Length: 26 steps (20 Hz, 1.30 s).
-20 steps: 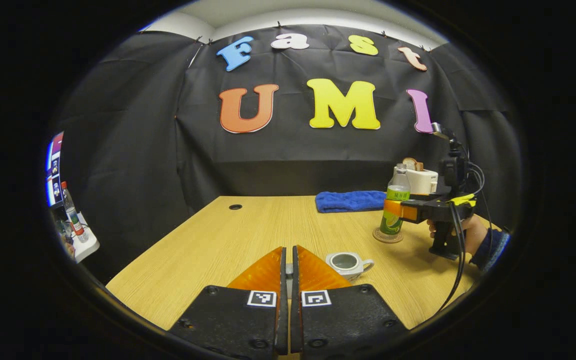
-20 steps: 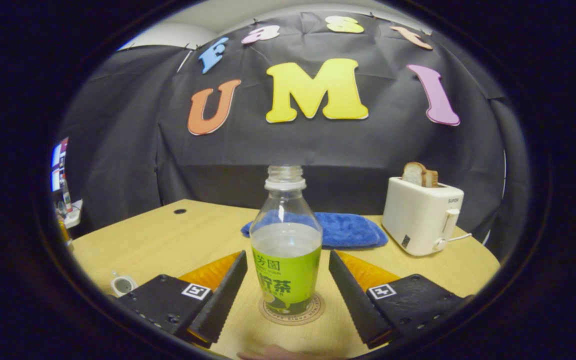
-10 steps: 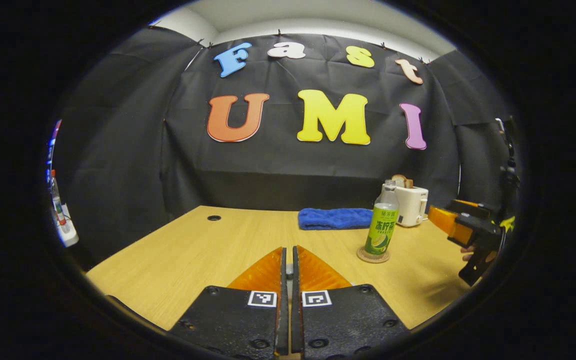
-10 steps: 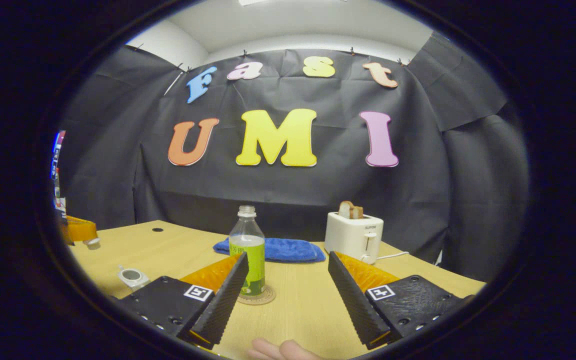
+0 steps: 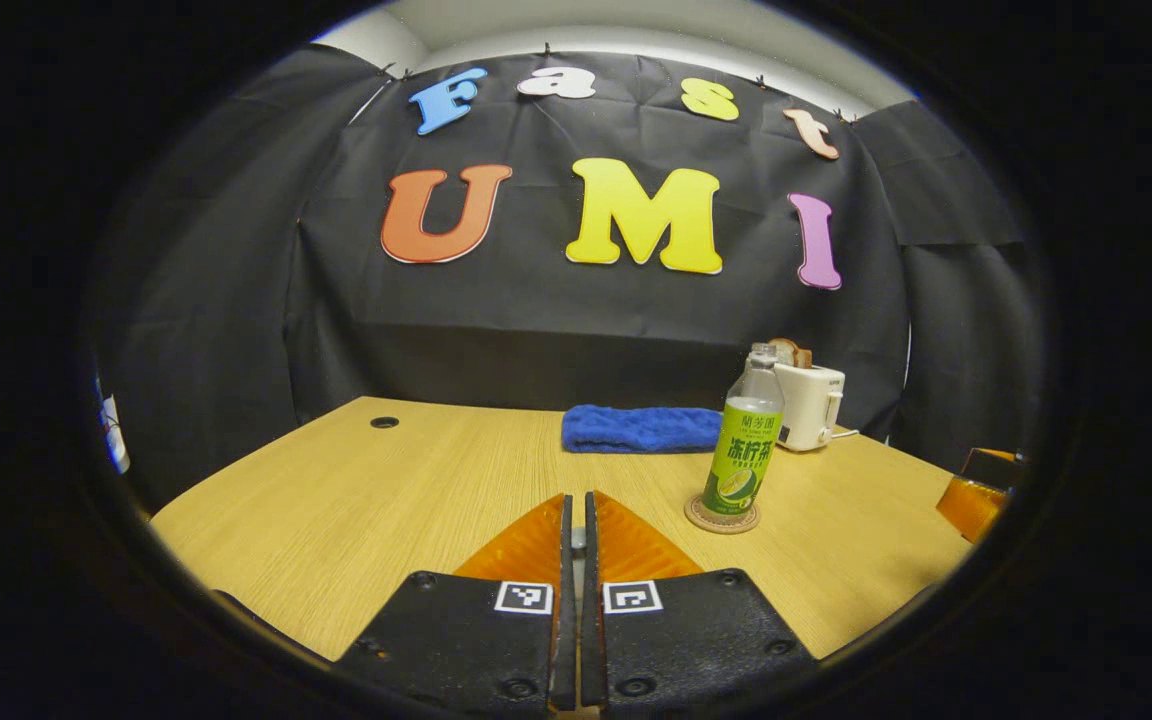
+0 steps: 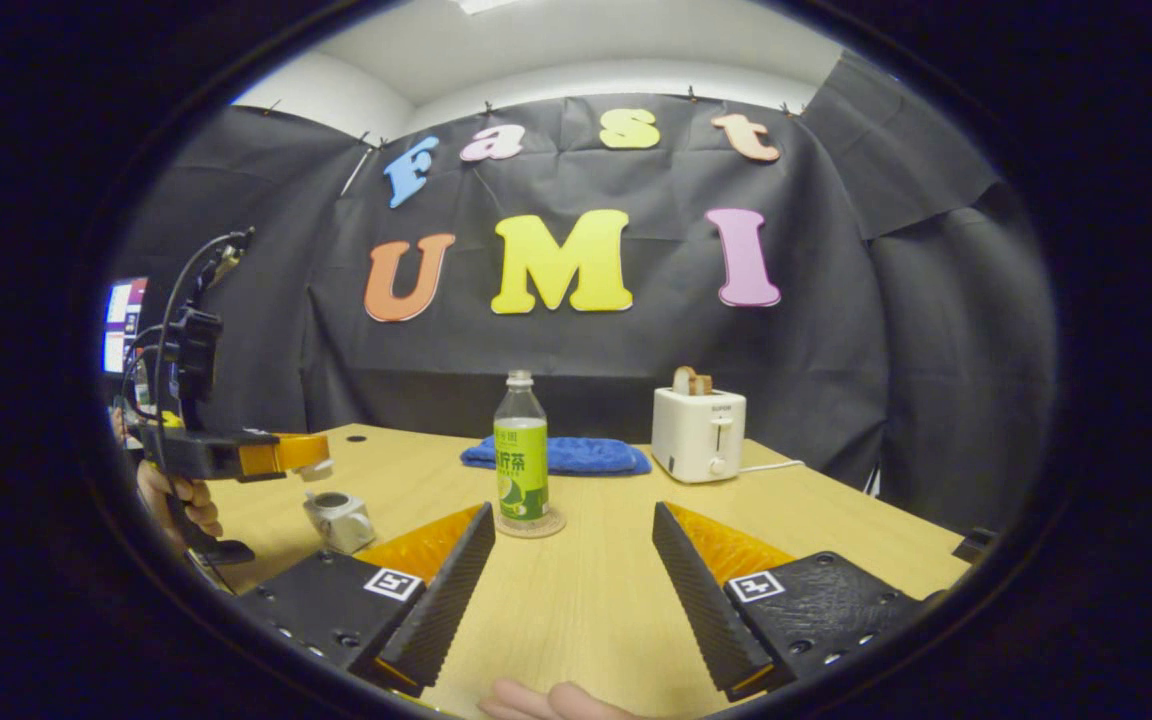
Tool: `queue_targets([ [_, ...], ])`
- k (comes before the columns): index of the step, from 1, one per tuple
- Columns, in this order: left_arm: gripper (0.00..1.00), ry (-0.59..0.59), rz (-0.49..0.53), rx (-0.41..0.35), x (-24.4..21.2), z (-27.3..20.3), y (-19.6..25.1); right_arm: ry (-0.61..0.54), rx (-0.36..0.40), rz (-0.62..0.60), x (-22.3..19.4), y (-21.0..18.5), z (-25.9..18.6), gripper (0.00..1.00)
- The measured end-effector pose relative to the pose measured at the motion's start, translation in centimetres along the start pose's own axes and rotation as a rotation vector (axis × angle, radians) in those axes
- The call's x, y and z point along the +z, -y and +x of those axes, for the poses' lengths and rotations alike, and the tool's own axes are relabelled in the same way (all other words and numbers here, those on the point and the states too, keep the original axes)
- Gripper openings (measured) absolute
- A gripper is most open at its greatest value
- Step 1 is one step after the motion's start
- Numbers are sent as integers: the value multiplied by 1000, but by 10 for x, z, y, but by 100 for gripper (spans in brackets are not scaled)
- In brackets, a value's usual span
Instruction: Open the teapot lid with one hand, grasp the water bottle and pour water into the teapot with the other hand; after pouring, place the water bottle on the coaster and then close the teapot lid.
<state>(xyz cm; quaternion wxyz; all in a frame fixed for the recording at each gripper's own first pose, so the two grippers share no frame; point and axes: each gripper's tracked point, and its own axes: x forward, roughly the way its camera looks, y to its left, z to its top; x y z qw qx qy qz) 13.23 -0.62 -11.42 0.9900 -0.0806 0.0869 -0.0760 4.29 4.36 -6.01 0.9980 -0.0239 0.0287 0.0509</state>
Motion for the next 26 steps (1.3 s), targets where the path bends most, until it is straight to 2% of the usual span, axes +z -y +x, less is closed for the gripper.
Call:
queue_targets([
  [4, 5, -57, 42, 52, -27, 10, -3, 32, 8, 23, 16, 8, -16, 96],
  [7, 5, -52, 37, 63, -34, 16, -2, 72, 5, 37, 35, 19, -26, 96],
  [11, 8, -30, 100, 111, -33, 21, -1, 95, -16, 17, 51, 35, -37, 95],
  [12, 10, -35, 103, 101, -33, 20, 3, 97, -21, 2, 54, 38, -39, 95],
  [13, 16, -38, 106, 91, -34, 19, 8, 106, -25, -12, 57, 41, -42, 95],
  [14, 36, -46, 110, 91, -34, 19, 10, 112, -35, -20, 60, 44, -43, 95],
  [15, 42, -55, 109, 95, -34, 19, 11, 111, -42, -23, 58, 46, -43, 95],
  [16, 55, -63, 106, 100, -32, 19, 13, 107, -42, -19, 58, 45, -44, 95],
  [18, 62, -56, 95, 121, -22, 14, 13, 88, -34, -13, 53, 41, -41, 95],
  [19, 63, -61, 82, 118, -19, 12, 16, 82, -33, -15, 51, 41, -39, 95],
  [21, 72, -74, 59, 107, -10, 0, 23, 65, -36, -16, 47, 43, -36, 96],
  [23, 78, -63, 57, 113, 4, -15, 28, 51, -32, 3, 46, 43, -35, 96],
  [26, 80, -20, 67, 133, 31, -41, 36, 42, -50, 12, 47, 47, -36, 95],
])
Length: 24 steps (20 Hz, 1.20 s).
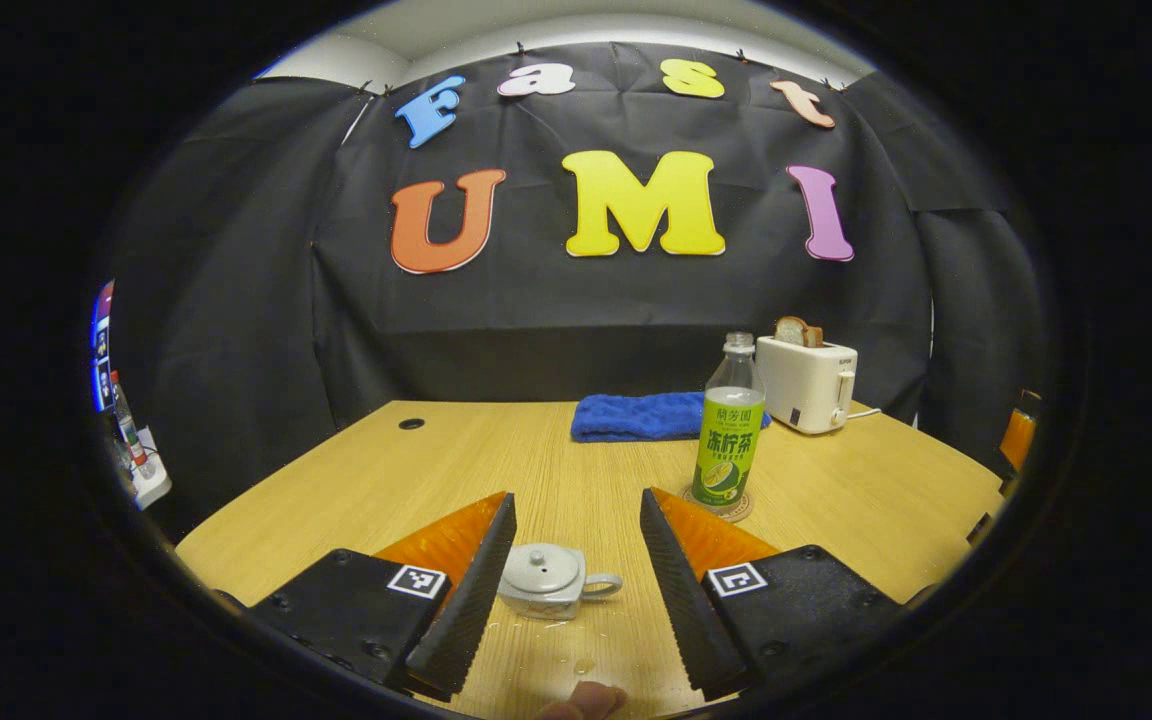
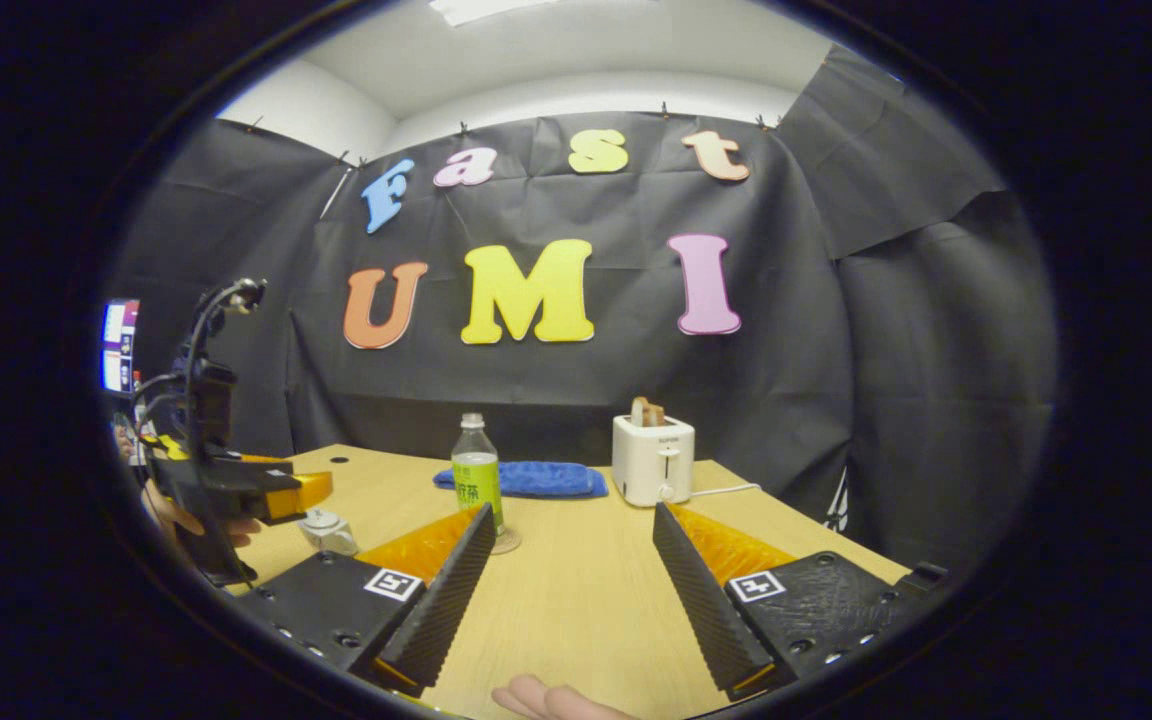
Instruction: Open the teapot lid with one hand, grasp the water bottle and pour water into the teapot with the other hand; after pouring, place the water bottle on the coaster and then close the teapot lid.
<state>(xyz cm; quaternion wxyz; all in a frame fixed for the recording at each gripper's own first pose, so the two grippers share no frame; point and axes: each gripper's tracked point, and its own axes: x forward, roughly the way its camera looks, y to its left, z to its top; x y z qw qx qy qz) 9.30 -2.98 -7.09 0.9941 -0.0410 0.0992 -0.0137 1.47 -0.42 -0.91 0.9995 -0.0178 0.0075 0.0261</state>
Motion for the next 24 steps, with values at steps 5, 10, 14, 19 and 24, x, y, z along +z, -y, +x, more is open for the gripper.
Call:
queue_targets([
  [5, 92, 84, -1, 1, 36, -54, 9, 0, -14, 21, 15, 14, -10, 96],
  [10, 100, 105, 29, 15, 48, -90, 7, -47, -16, 29, 18, 13, -22, 96],
  [14, 99, 78, -1, -12, 41, -98, 6, -40, -20, -84, 14, -2, -24, 96],
  [19, 99, 76, 4, 2, 39, -97, -3, -75, -1, -102, -1, -12, -17, 95],
  [24, 100, 78, -5, -8, 37, -92, 3, -83, -25, -86, 3, 4, -17, 96],
])
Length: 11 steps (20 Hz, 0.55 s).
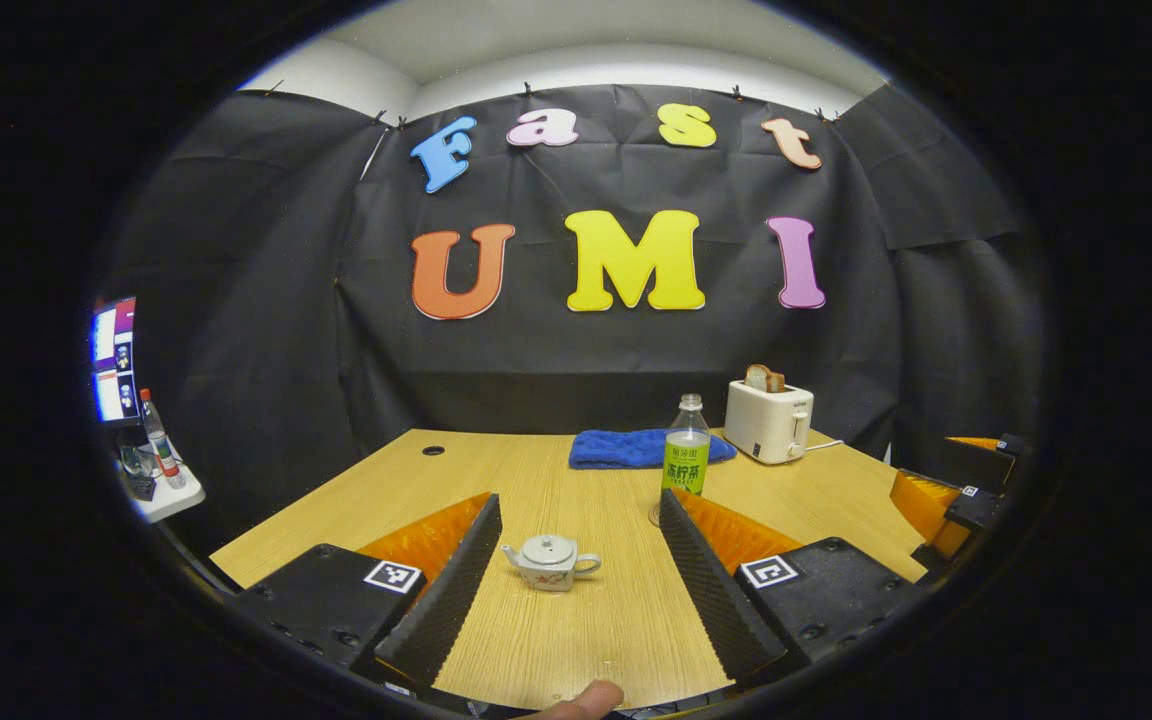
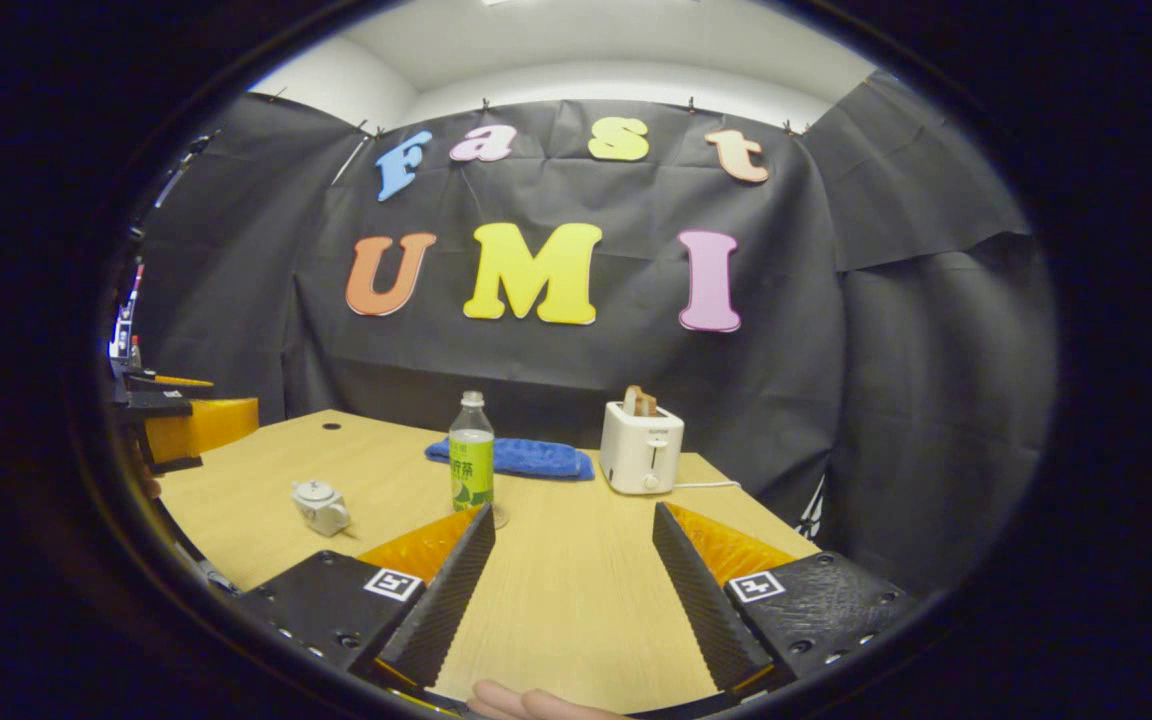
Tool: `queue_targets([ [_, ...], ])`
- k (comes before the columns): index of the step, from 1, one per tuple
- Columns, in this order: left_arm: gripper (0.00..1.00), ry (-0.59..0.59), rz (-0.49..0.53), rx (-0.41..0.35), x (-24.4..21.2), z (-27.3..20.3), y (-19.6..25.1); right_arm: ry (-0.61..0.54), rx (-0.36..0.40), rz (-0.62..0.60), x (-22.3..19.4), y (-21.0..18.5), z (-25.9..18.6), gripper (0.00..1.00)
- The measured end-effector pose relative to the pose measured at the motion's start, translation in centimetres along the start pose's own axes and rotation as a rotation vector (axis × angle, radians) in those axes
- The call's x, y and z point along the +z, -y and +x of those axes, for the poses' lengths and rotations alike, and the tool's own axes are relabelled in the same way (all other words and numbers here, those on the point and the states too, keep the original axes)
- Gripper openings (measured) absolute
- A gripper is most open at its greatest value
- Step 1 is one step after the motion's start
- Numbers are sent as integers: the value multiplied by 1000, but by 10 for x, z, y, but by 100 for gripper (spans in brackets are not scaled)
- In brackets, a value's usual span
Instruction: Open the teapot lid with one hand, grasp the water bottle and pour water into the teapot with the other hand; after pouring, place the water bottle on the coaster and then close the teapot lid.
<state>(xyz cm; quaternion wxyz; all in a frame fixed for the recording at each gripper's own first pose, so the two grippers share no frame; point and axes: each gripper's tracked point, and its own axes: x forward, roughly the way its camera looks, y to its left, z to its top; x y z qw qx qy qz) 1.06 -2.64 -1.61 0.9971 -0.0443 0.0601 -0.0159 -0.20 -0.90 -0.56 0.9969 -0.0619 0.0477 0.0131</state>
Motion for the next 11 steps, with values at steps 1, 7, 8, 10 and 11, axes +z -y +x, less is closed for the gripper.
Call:
queue_targets([
  [1, 100, 0, 5, 6, -2, 3, -1, -1, 11, 5, 1, -2, 0, 96],
  [7, 100, -2, 36, 8, -8, 7, 7, -22, 25, 17, -1, 0, 0, 95],
  [8, 100, 6, 38, 11, -7, 7, 8, -23, 31, 28, -1, 1, 0, 97],
  [10, 100, 24, 39, 4, -5, 7, 12, -16, 23, 34, 2, 5, 0, 96],
  [11, 99, 34, 40, 0, -4, 6, 14, -11, 15, 30, 2, 8, 1, 96],
])
